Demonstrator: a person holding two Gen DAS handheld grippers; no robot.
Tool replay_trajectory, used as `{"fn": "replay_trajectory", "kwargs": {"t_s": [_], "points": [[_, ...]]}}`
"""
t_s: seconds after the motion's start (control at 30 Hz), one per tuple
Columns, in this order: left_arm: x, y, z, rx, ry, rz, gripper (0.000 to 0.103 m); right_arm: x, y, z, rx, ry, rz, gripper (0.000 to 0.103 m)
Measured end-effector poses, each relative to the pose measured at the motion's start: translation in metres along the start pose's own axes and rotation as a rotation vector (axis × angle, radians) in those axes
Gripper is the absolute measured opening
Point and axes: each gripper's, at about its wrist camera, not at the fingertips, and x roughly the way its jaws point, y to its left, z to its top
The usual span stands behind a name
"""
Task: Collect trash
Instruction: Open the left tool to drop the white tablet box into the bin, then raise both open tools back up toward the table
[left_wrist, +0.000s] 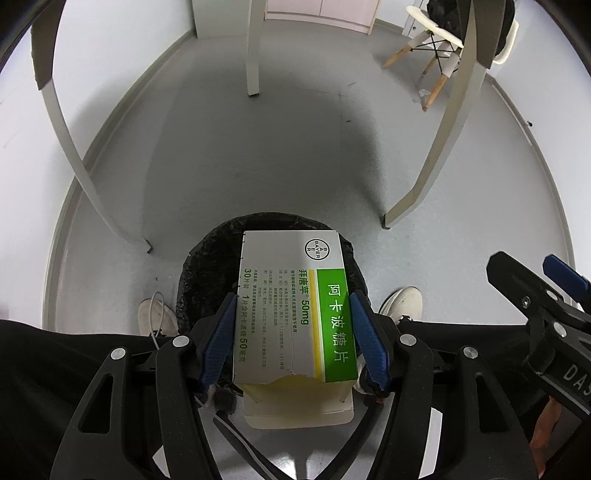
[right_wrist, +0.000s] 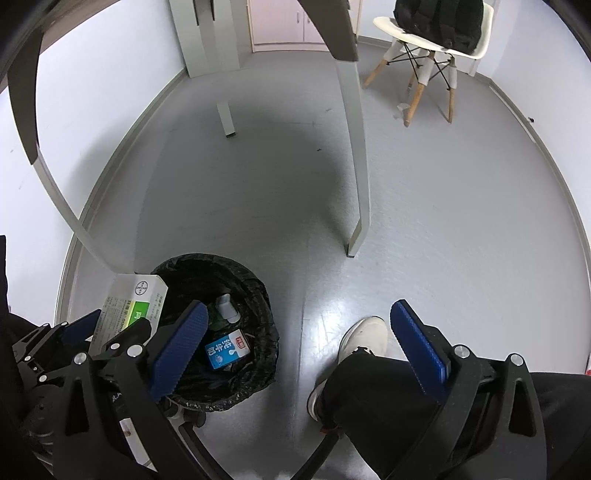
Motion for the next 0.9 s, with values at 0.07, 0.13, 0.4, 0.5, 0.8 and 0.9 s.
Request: {"fn": "replay_trajectory", "kwargs": {"t_s": [0.07, 0.13, 0.4, 0.5, 0.8, 0.9], "points": [[-0.002, 0.003, -0.002, -0.002, -0.004, -0.001, 0.069, 0.002, -0.003, 0.001, 0.010, 0.008, 0.003, 0.095], [-0.004, 0.002, -0.003, -0.002, -0.014, 0.002, 0.073, 0.003, -0.003, 0.002, 0.014, 0.010, 0.005, 0.095], [-0.009, 0.008, -0.001, -0.034, -0.061, 0.019, 0.091, 0.003, 0.000, 0.004, 0.011, 0.007, 0.013, 0.095], [-0.015, 0.012, -0.002, -0.044, -0.088, 0.028, 0.096, 0.002, 0.000, 0.004, 0.010, 0.002, 0.020, 0.095], [-0.029, 0.022, -0.008, -0.053, -0.121, 0.057, 0.097, -0.013, 0.002, 0.004, -0.004, -0.038, 0.027, 0.095], [-0.038, 0.025, -0.010, -0.059, -0.137, 0.059, 0.097, -0.016, 0.000, 0.004, 0.002, -0.042, 0.029, 0.095]]}}
